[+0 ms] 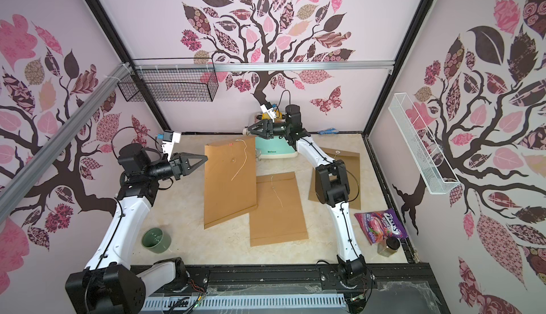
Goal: Close the mouth of the file bag
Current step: Pick up the file bag from the center of the board.
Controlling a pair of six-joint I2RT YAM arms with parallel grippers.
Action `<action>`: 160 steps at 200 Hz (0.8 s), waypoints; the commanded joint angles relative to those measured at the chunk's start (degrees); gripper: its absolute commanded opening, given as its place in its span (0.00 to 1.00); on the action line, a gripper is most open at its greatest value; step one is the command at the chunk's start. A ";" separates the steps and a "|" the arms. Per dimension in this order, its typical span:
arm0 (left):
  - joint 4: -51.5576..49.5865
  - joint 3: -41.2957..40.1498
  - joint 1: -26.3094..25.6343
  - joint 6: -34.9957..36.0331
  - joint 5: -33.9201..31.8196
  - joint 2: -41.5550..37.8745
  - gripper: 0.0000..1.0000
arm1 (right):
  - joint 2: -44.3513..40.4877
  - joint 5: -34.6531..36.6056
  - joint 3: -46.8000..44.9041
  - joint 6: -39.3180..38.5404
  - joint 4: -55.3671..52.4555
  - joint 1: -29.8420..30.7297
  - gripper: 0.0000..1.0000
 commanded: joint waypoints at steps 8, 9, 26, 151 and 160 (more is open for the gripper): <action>-0.31 0.49 -0.07 1.16 0.46 0.36 0.00 | -2.14 -3.96 -4.67 16.55 22.04 0.43 0.74; -0.44 0.57 -0.09 1.19 0.43 0.36 0.00 | -2.25 -3.95 -5.00 17.04 22.68 0.44 0.74; -2.61 1.19 -0.07 2.83 -0.02 0.51 0.00 | -4.29 -4.10 -9.75 20.35 28.20 0.45 0.73; -2.17 0.97 1.27 1.84 -1.92 2.20 0.00 | -6.41 -5.09 -18.41 29.31 40.45 0.55 0.44; -2.19 0.88 1.36 1.69 -2.19 2.36 0.00 | -6.51 -4.83 -18.48 30.78 42.38 0.55 0.40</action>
